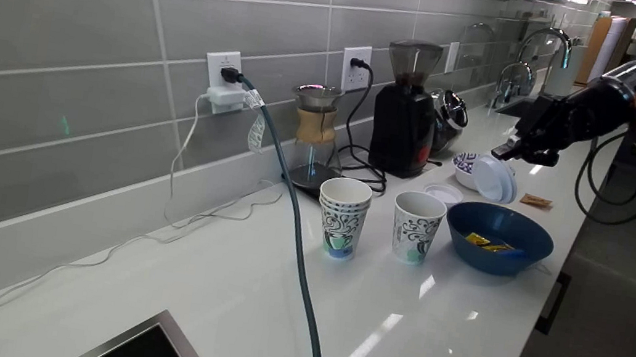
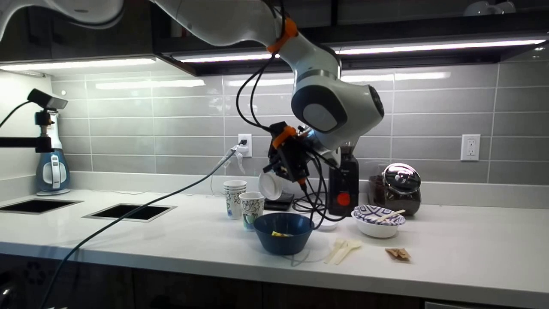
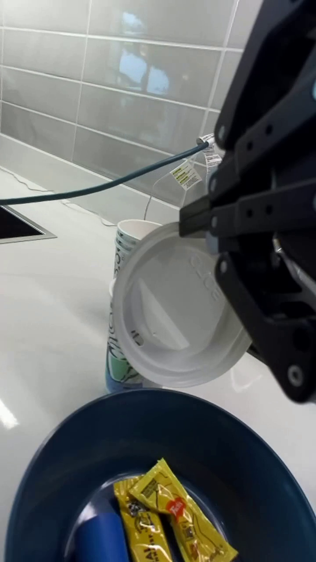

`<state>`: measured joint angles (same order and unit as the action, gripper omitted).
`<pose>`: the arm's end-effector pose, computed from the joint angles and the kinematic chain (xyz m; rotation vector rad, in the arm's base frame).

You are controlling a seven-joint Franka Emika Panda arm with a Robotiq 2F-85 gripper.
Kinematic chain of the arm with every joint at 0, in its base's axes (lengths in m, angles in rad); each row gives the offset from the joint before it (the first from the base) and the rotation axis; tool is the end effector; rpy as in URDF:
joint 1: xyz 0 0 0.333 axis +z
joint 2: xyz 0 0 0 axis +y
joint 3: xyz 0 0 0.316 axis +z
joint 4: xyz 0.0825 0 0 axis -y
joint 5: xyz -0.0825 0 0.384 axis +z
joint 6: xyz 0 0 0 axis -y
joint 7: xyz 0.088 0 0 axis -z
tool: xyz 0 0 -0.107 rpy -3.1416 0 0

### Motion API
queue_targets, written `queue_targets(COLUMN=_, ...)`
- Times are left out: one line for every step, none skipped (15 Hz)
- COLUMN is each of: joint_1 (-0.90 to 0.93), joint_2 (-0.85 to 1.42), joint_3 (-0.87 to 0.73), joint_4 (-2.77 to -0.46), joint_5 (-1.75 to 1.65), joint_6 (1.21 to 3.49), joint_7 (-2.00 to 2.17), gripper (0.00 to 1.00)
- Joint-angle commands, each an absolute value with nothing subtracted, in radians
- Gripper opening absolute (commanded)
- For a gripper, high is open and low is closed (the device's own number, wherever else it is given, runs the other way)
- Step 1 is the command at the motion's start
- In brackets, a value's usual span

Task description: Pick up one white paper cup lid from the stack and place it to the left of the stack of paper cup lids

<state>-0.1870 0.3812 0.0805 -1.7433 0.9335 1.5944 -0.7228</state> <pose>0.6138 0.0147 0.3664 -2.0621 -0.3347 0.0845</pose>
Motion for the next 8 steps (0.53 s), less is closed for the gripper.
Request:
queue_targets(joint_1=-0.187, joint_2=0.515, joint_3=0.062, joint_4=-1.633, joint_5=1.015, joint_6=1.559, joint_7=-0.866, gripper=0.0)
queue_targets(joint_1=-0.184, joint_2=0.544, joint_3=0.064, joint_4=-1.605, joint_5=1.029, joint_6=1.556, joint_7=-0.892, gripper=0.0)
queue_targets(joint_1=-0.18, joint_2=0.576, joint_3=0.066, joint_4=-1.572, joint_5=1.034, joint_6=1.554, joint_7=-0.911, gripper=0.0)
queue_targets(joint_1=-0.177, joint_2=0.604, joint_3=0.069, joint_4=-1.541, joint_5=1.039, joint_6=1.549, joint_7=-0.929, gripper=0.0)
queue_targets(joint_1=-0.172, joint_2=0.634, joint_3=0.075, joint_4=-1.505, joint_5=1.049, joint_6=1.553, joint_7=-0.948, gripper=0.0)
queue_targets(joint_1=-0.17, joint_2=0.661, joint_3=0.083, joint_4=-1.471, joint_5=1.063, joint_6=1.549, joint_7=-0.963, gripper=0.0)
queue_targets(joint_1=-0.165, joint_2=0.69, joint_3=0.09, joint_4=-1.435, joint_5=1.07, joint_6=1.551, joint_7=-0.976, gripper=0.0)
queue_targets(joint_1=-0.161, joint_2=0.717, joint_3=0.097, joint_4=-1.402, joint_5=1.08, joint_6=1.546, joint_7=-0.976, gripper=0.0)
